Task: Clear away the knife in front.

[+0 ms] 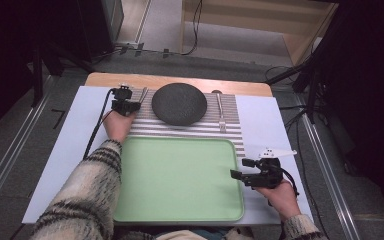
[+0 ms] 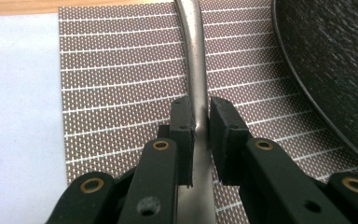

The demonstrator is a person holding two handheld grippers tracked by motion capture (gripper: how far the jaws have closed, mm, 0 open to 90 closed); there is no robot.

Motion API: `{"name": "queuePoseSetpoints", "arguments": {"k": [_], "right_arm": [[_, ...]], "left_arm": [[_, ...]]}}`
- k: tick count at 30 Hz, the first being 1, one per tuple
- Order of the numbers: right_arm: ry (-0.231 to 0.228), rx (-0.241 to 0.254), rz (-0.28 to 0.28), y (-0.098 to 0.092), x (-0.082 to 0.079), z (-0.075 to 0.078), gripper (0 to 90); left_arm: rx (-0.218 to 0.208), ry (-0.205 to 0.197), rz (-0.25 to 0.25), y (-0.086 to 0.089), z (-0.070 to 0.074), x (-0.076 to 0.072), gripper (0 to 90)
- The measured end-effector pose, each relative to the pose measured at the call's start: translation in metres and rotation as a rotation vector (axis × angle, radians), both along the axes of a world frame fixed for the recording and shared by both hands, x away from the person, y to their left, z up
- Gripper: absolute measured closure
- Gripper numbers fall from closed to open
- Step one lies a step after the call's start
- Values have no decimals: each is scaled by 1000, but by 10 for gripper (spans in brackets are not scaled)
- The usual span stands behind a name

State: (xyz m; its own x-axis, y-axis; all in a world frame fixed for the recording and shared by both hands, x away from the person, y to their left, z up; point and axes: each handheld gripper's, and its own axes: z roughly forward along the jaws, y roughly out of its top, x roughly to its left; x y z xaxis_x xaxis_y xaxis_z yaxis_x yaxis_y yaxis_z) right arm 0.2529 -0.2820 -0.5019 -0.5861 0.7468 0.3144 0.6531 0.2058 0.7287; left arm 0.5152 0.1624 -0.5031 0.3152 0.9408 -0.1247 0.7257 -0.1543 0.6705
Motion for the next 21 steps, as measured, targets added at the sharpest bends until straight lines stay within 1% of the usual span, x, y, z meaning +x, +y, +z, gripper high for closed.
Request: {"name": "queuePoseSetpoints", "arguments": {"k": [1, 2, 3, 9, 10, 19, 21], "right_arm": [[-1, 0, -1, 0, 0, 0, 209], [-1, 0, -1, 0, 0, 0, 209], [-1, 0, -1, 0, 0, 0, 209], [-1, -1, -1, 0, 0, 0, 209], [-1, 0, -1, 0, 0, 0, 209], [-2, 0, -1, 0, 0, 0, 209], [-1, 0, -1, 1, 0, 0, 209]], "left_arm": [[-12, 6, 4, 1, 0, 1, 809], [-33, 18, 5, 3, 1, 2, 809], [-43, 22, 4, 4, 2, 2, 809], [-72, 26, -12, 10, 10, 3, 809], [-78, 33, -16, 12, 11, 3, 809], [-73, 38, -43, 15, 17, 0, 809], [-76, 33, -47, 15, 19, -1, 810]]}}
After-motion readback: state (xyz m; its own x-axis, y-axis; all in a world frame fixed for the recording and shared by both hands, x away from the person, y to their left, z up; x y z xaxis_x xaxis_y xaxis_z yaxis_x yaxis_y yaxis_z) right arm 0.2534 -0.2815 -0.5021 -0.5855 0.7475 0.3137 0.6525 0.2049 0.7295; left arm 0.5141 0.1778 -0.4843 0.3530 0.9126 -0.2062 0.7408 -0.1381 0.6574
